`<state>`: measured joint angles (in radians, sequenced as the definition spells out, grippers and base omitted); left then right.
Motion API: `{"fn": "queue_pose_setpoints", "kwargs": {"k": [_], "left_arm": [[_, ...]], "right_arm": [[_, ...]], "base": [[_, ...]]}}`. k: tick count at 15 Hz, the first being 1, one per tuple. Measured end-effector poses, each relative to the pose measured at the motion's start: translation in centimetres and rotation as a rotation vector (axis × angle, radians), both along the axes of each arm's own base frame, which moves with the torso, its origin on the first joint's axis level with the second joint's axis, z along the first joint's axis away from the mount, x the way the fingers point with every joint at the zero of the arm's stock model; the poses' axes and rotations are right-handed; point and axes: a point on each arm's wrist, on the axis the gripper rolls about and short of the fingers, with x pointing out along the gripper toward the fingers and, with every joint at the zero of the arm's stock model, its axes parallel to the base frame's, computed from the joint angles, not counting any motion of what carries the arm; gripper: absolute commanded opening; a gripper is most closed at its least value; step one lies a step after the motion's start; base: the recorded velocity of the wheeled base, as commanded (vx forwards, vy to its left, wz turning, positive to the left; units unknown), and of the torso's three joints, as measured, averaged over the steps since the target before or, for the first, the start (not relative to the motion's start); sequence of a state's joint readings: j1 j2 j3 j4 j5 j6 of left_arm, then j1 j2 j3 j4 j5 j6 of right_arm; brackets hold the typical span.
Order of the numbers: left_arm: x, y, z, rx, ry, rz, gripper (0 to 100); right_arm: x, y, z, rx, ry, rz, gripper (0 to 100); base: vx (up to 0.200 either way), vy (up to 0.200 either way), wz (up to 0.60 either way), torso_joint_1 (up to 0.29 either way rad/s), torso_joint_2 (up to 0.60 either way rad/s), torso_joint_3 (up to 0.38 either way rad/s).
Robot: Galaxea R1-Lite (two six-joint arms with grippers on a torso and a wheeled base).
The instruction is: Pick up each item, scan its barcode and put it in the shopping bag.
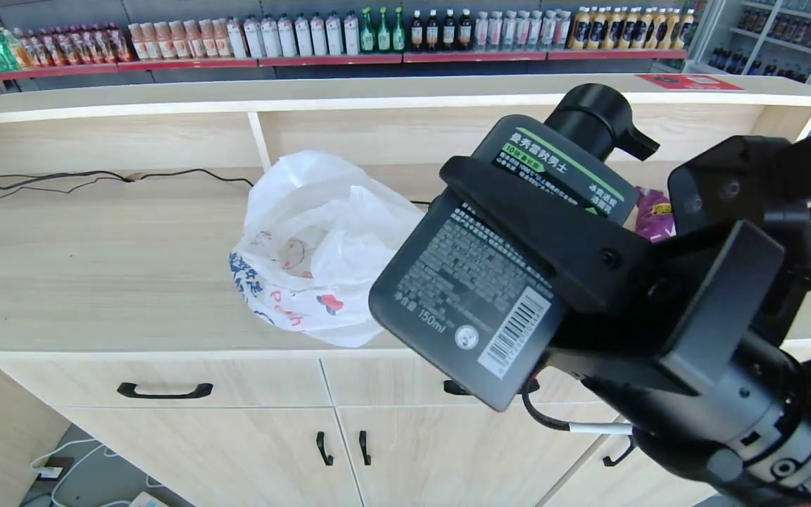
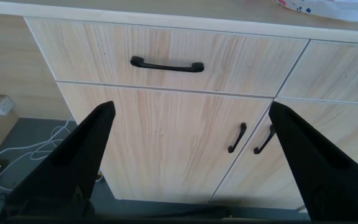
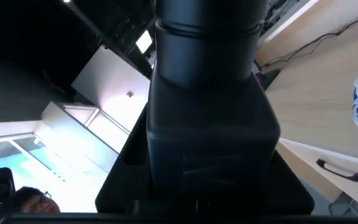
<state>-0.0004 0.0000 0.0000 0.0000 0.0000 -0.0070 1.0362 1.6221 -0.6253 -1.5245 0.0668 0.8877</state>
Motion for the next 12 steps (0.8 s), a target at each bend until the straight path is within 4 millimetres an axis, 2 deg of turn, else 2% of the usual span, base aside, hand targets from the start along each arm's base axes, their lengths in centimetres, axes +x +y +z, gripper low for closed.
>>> {"fn": "queue_pose_setpoints", "kwargs": {"k": [3,7,9,12], "left_arm": [[0.0,0.0,0.0,0.0,0.0,0.0,100],[0.0,0.0,0.0,0.0,0.0,0.001,100],[0.0,0.0,0.0,0.0,0.0,0.0,100],[0.0,0.0,0.0,0.0,0.0,0.0,100]], "right_arm": [[-0.6,0.0,-0.4,-0.032,-0.02,0.075,0],[-0.4,0.4,-1.8,-0.1,-0.038,0.066,0],[0.1,0.6,-2.2,-0.125,-0.063,0.037,0],[1.9,1.0,-2.7,-0.216,-0.228,-0.069,0]], "base": [[0.0,0.0,0.0,0.0,0.0,0.0],[0.0,0.0,0.0,0.0,0.0,0.0],[0.0,0.0,0.0,0.0,0.0,0.0],[0.0,0.0,0.0,0.0,0.0,0.0]]}}
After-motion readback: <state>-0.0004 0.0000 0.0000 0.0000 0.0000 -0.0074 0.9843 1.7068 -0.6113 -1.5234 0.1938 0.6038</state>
